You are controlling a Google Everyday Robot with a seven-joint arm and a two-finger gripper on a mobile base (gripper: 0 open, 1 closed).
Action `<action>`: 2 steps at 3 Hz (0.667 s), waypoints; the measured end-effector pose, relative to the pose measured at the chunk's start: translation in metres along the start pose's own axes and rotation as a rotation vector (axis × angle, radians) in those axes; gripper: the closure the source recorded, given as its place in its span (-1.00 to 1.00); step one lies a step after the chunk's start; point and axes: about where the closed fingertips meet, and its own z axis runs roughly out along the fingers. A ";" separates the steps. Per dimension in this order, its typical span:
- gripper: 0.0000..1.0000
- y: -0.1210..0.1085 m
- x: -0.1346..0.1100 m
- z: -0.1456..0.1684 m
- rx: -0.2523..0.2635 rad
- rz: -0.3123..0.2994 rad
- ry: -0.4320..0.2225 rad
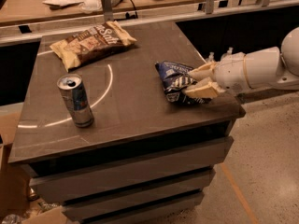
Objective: Move blue chip bag near brown chip bag
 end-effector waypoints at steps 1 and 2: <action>1.00 -0.015 -0.014 0.008 0.006 -0.031 -0.033; 1.00 -0.030 -0.027 0.019 0.008 -0.065 -0.054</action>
Offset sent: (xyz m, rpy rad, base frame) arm 0.0668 0.0439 0.0364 0.0261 -0.1285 0.0819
